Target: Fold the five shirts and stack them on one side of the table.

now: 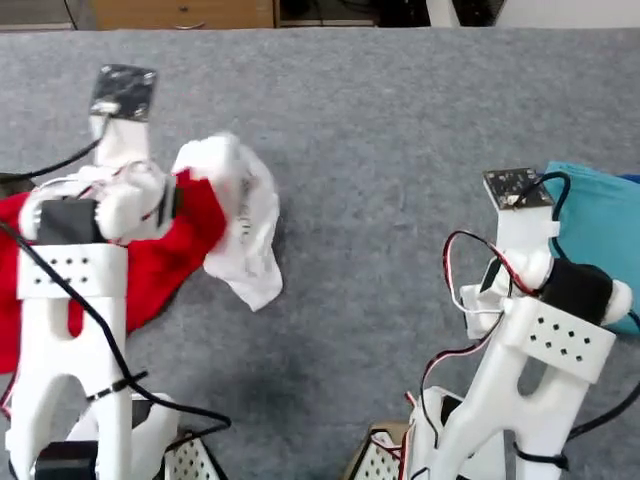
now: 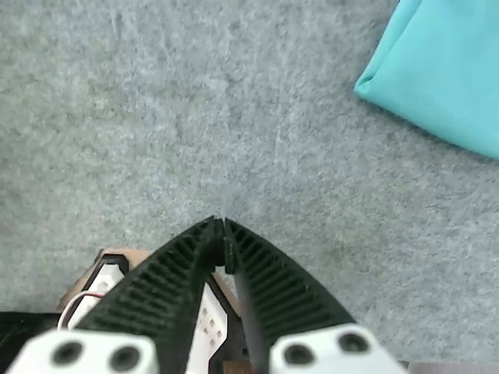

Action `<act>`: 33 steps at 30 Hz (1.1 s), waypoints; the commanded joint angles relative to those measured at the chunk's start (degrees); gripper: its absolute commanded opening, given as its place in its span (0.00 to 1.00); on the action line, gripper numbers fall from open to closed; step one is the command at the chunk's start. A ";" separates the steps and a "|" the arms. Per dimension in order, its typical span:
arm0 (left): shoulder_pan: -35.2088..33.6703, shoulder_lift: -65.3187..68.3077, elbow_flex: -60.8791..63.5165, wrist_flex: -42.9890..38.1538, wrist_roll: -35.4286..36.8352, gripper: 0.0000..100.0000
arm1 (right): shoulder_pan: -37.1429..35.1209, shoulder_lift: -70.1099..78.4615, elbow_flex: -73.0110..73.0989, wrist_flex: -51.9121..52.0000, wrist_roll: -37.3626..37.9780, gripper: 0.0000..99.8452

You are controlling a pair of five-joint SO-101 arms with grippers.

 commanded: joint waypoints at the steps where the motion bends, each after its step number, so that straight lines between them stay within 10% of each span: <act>1: -8.09 -0.22 0.70 -2.73 -4.66 0.22 | 0.66 -0.84 -0.13 1.05 0.00 0.00; 20: -20.22 0.22 38.33 -24.97 -25.85 0.21 | 1.01 -0.92 -0.40 1.14 -0.44 0.00; 25: -21.45 0.22 40.88 -30.33 -31.91 0.02 | 1.01 -0.92 -0.40 1.14 -0.44 0.00; 33: -31.74 0.13 29.10 -36.66 -27.16 0.02 | 1.01 -0.92 -0.40 1.14 -0.44 0.00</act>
